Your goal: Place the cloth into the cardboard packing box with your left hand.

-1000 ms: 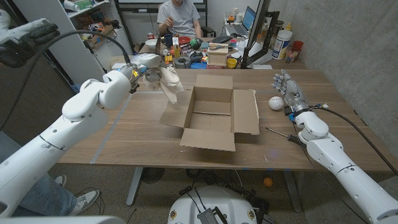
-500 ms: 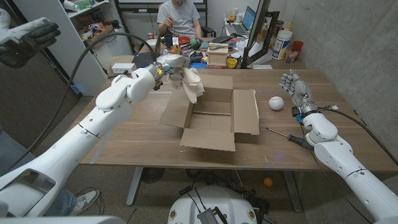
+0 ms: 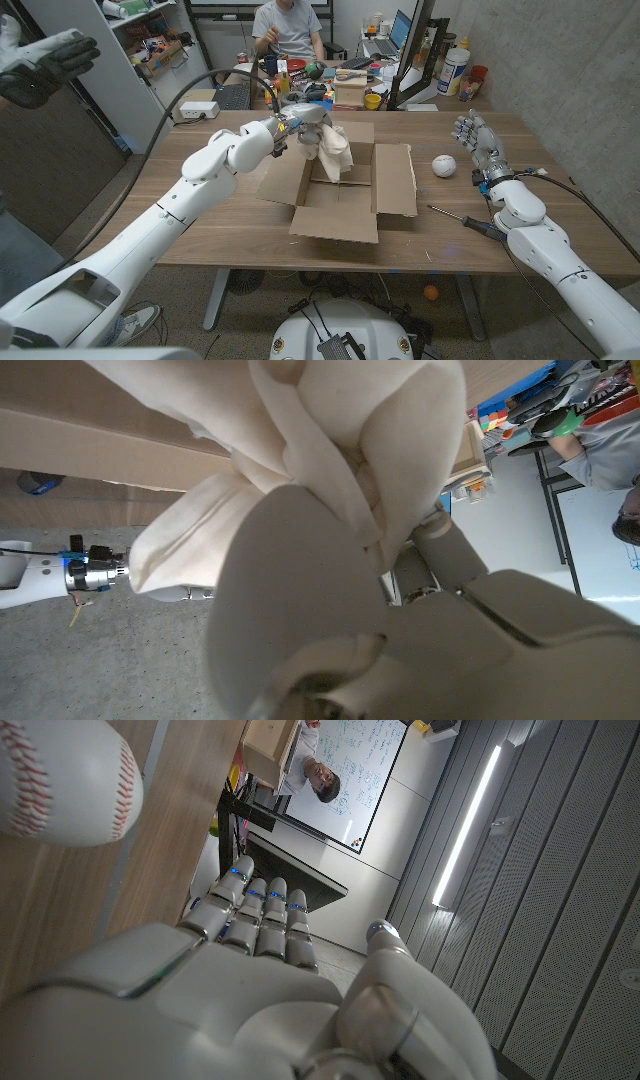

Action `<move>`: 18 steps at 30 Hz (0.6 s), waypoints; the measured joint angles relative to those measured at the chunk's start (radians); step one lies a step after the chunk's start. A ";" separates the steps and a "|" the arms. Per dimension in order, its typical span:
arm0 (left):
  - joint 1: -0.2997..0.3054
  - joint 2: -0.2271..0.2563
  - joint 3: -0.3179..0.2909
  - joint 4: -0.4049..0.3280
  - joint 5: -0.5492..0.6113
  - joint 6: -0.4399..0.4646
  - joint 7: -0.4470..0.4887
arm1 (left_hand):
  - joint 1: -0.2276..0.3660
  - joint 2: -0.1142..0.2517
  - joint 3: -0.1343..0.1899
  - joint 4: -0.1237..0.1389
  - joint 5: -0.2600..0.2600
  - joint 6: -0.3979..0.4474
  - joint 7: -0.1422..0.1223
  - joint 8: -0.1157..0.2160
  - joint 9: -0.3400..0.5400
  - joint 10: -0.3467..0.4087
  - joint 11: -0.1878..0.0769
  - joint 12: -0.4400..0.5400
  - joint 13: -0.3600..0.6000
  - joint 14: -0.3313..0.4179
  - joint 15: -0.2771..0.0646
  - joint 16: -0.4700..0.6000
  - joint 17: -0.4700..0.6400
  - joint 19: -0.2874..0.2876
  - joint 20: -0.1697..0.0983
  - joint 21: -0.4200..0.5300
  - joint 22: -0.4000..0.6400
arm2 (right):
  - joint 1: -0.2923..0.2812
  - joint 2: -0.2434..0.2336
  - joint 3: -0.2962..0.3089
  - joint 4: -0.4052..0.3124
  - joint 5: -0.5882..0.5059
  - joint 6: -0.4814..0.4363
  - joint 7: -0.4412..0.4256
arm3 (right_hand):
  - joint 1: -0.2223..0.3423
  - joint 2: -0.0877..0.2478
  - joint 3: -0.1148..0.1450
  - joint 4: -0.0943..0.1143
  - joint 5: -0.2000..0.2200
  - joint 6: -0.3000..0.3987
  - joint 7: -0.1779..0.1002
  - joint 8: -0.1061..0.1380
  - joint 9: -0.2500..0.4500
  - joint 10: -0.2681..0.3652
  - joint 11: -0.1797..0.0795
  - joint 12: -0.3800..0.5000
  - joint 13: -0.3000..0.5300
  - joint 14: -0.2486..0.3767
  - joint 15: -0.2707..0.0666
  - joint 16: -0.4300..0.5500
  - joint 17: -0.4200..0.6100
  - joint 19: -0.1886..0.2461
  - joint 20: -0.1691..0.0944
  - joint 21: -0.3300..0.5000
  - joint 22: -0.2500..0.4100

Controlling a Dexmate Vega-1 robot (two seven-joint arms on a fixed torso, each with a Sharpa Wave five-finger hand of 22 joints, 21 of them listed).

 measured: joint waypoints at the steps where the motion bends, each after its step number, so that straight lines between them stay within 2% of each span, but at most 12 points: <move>1: 0.000 0.000 0.000 0.000 -0.002 -0.002 -0.001 | 0.000 0.000 0.000 0.000 0.003 0.000 0.000 0.000 -0.002 0.000 0.000 0.000 0.000 0.000 0.000 0.000 0.000 0.000 0.000 0.000 0.000 | 0.001 0.001 -0.001 0.002 0.000 0.000 0.000 | 0.000 0.000 0.000 0.000 0.000 0.000 0.000 0.000 0.000 0.000 0.000 0.000 0.000 0.004 -0.004 0.000 0.000 0.000 0.000 0.000 0.000; 7: 0.000 -0.013 0.010 0.022 -0.020 -0.019 -0.015 | 0.000 0.000 0.000 0.000 0.004 0.000 0.000 0.000 -0.002 0.000 0.000 -0.002 0.012 0.001 0.001 -0.004 0.001 -0.009 0.008 0.001 -0.001 | 0.010 0.006 -0.009 0.016 0.000 0.000 0.003 | 0.000 0.000 0.000 0.000 0.000 0.000 0.000 0.000 0.000 0.000 0.000 0.000 0.000 0.005 -0.005 0.000 0.000 0.000 0.000 0.000 0.005; 10: -0.009 -0.038 0.034 0.072 -0.027 -0.026 -0.023 | 0.000 0.000 0.000 0.000 0.004 0.000 0.000 0.000 -0.001 0.000 0.000 -0.003 0.019 0.001 0.001 -0.004 0.002 -0.014 0.004 0.002 -0.001 | 0.014 0.007 -0.012 0.022 0.000 0.000 0.005 | 0.000 0.000 0.000 0.000 0.000 0.004 0.004 0.000 0.000 0.000 0.000 0.000 0.000 0.005 -0.005 0.000 0.000 0.000 0.000 0.000 0.005; 18: -0.017 -0.060 0.060 0.123 -0.040 -0.032 -0.036 | -0.004 -0.001 0.007 -0.001 0.004 0.000 0.000 0.000 -0.002 0.000 0.000 -0.011 0.021 0.001 0.001 -0.009 0.006 -0.022 0.011 0.003 -0.001 | 0.022 0.009 -0.016 0.031 0.000 -0.007 0.006 | 0.000 0.000 0.000 0.000 0.000 0.004 0.004 0.000 0.000 0.004 -0.004 0.000 0.000 0.005 -0.005 0.000 0.000 0.000 0.000 0.000 0.005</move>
